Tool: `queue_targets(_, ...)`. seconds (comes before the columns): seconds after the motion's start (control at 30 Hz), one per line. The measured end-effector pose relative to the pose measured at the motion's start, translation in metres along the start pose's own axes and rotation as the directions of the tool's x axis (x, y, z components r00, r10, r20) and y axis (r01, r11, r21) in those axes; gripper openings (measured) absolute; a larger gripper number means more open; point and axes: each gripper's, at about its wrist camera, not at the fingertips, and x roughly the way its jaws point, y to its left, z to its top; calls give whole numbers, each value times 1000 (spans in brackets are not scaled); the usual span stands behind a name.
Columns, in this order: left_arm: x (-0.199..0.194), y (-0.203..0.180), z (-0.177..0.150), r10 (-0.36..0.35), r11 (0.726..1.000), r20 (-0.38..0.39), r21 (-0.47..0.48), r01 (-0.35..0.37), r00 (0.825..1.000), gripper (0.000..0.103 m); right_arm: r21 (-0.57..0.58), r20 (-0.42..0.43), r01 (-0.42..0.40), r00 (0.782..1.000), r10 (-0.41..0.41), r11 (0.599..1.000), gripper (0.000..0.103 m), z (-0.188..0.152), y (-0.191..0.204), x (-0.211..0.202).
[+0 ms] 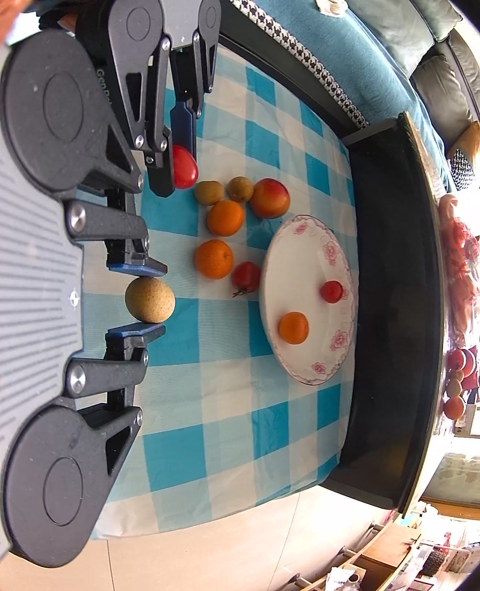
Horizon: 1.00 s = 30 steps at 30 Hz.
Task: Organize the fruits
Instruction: 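Carry the red tomato and brown fruit with both grippers toward the bowl, then open both grippers to release the tomato and brown fruit into the bowl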
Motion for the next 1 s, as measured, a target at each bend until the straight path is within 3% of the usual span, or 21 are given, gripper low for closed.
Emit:
queue_targets(0.33, 8, 2, 31, -2, 1000, 45, -2, 2, 999, 37, 19, 34, -12, 999, 12, 1000, 29, 34, -5, 13)
queue_targets(1.0, 46, 17, 75, 29, 1000, 56, -11, -29, 998, 37, 53, 33, -20, 999, 19, 998, 30, 85, -22, 64)
